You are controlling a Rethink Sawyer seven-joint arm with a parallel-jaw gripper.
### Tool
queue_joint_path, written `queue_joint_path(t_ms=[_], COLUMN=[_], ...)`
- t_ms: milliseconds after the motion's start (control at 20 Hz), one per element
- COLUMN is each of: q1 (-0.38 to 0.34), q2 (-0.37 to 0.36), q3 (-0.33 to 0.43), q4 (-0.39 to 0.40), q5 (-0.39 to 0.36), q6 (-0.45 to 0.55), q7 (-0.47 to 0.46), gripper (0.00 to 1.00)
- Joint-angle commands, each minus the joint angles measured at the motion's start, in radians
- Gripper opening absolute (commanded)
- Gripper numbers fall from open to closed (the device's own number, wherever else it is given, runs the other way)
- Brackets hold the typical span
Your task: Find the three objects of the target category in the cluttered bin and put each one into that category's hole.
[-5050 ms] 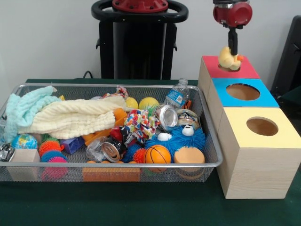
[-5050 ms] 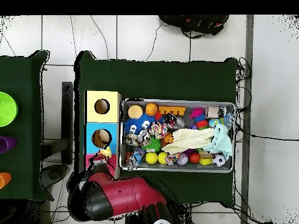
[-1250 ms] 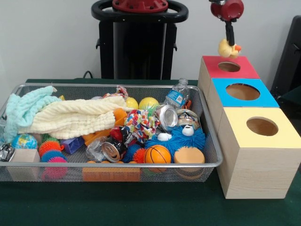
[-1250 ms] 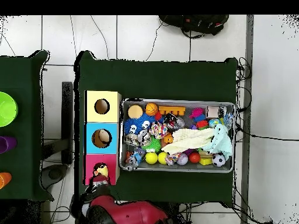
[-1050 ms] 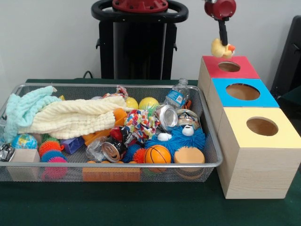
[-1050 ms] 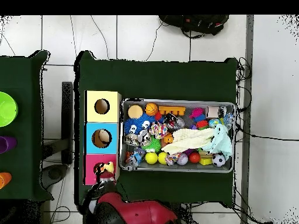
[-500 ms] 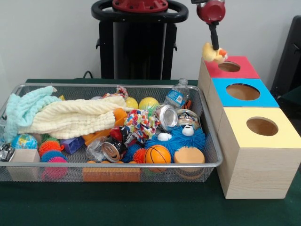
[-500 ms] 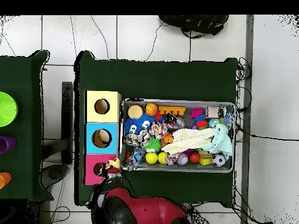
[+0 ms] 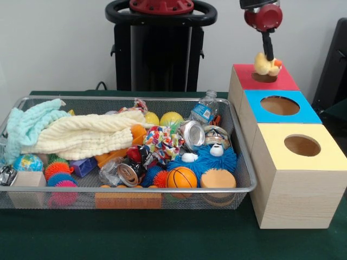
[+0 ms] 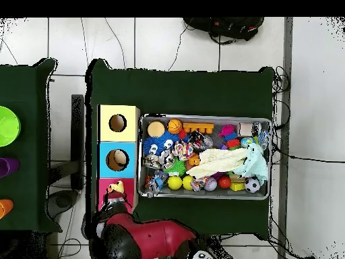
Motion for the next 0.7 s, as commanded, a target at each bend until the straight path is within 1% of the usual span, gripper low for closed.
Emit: queue_joint_path(t_ms=[50, 300, 700], q1=[0.027, 0.002, -0.02], q2=[0.054, 0.109, 0.112], q3=[-0.048, -0.088, -0.065], q4=[-0.133, -0.139, -0.119], q5=[0.026, -0.051, -0.083], q6=[0.109, 0.057, 0.031], q7=[-0.033, -0.081, -0.068], gripper=[0.0, 0.0, 0.0])
